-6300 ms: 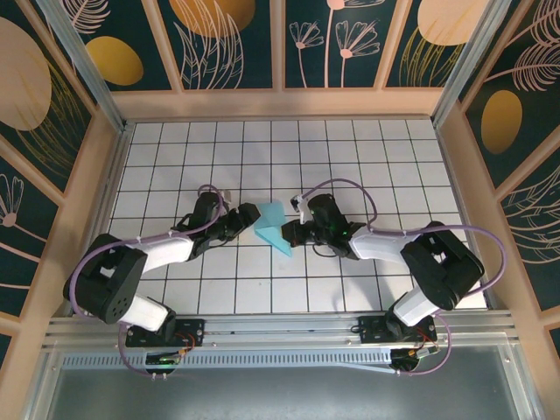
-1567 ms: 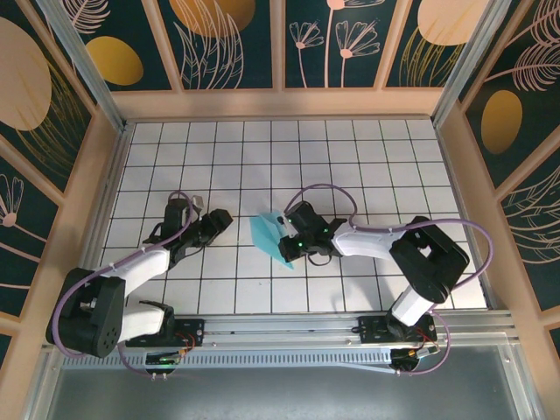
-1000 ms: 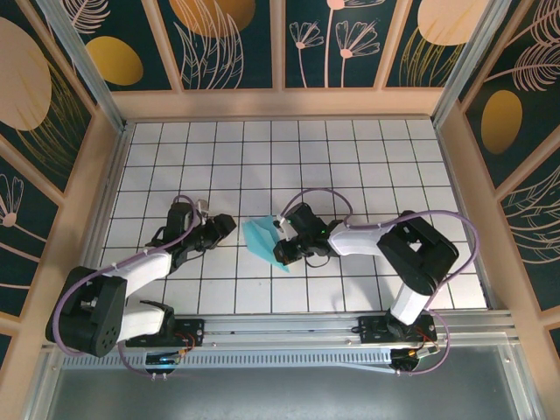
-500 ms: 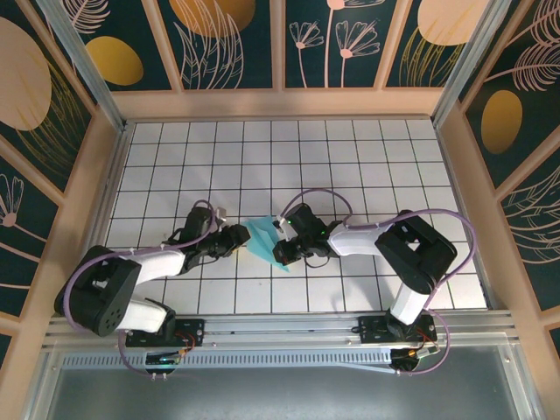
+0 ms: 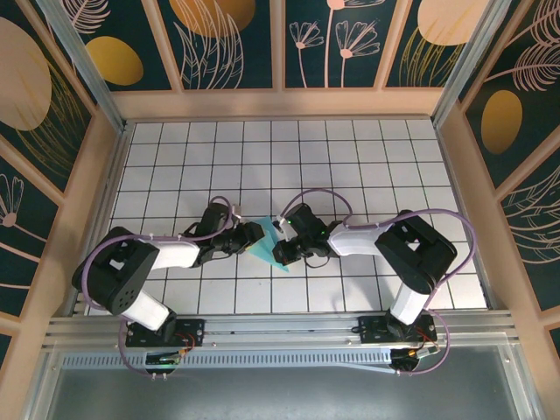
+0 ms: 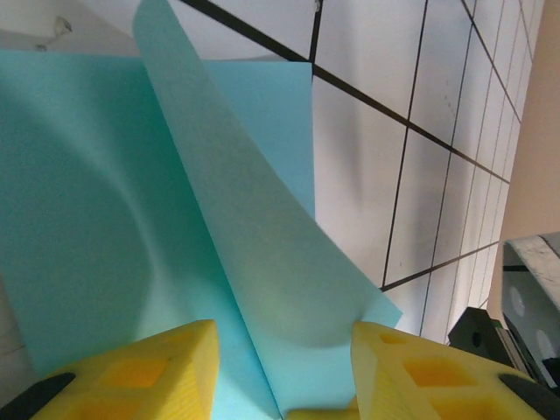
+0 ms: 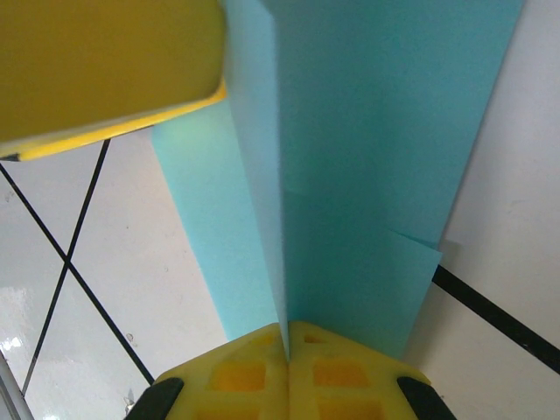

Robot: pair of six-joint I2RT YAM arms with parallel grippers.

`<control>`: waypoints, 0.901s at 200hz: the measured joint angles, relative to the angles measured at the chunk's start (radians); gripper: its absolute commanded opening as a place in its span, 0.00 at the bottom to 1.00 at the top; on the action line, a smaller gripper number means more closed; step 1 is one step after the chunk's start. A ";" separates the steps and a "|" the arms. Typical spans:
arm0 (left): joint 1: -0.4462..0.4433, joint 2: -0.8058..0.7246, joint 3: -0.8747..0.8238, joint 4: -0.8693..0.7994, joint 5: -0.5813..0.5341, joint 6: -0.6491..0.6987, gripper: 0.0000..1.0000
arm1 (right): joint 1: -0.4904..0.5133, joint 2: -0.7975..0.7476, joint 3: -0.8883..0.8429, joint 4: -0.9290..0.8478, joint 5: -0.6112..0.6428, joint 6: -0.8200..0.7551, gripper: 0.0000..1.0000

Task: Fold a paper plane with a square sheet of paper (fold left side to right side)
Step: Fourth fold the wing at the center of the table.

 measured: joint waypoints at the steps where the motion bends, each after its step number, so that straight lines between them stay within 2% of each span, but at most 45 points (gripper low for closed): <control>1: -0.001 0.001 0.000 0.000 0.000 -0.001 0.44 | 0.000 0.000 0.000 0.000 0.000 0.000 0.00; 76: -0.002 0.037 0.024 0.003 -0.026 -0.002 0.43 | 0.000 0.000 -0.002 0.002 0.000 0.000 0.00; 180: -0.002 0.064 0.048 0.009 -0.026 0.005 0.43 | -0.006 0.000 -0.002 0.003 -0.003 0.004 0.07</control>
